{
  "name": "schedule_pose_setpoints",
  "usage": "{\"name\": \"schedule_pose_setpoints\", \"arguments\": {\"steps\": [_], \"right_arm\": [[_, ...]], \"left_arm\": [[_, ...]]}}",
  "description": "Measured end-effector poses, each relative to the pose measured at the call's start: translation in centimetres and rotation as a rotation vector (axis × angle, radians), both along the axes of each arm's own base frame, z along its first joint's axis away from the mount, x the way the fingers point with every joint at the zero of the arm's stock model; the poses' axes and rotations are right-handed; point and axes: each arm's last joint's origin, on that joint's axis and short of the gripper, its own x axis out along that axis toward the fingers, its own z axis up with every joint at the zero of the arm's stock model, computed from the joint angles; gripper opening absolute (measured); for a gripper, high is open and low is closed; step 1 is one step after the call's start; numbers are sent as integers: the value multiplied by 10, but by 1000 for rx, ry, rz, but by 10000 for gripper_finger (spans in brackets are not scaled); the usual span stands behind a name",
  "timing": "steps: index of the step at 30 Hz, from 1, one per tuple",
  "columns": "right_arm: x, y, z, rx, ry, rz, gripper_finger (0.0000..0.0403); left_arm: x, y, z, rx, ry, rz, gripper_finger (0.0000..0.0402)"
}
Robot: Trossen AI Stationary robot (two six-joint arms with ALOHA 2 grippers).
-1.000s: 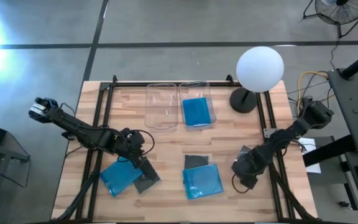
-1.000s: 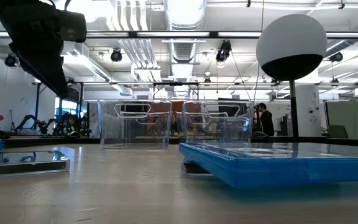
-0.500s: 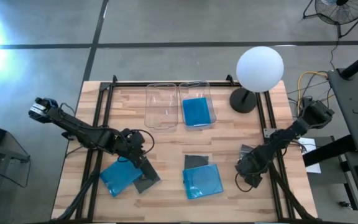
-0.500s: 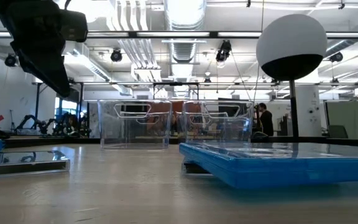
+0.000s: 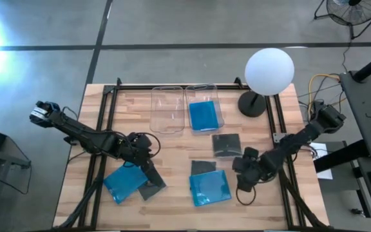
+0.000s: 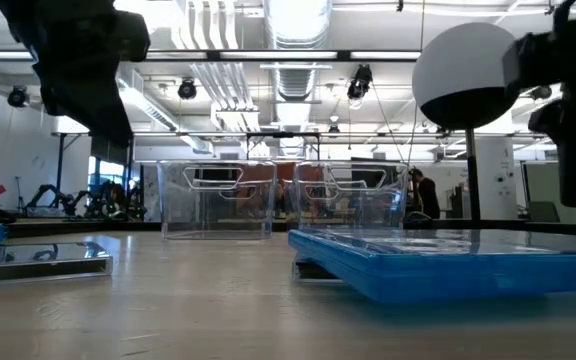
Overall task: Pick & place jewel cases by type
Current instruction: Put the right black CD case into the left transparent bin
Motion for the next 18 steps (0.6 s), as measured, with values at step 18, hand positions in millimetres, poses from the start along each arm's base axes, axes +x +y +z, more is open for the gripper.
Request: {"name": "schedule_pose_setpoints", "arguments": {"steps": [18], "right_arm": [[-48,-72,-30,319,-241,-1064,240]], "left_arm": [[29,26,18,-267,-303,255,104]]}}
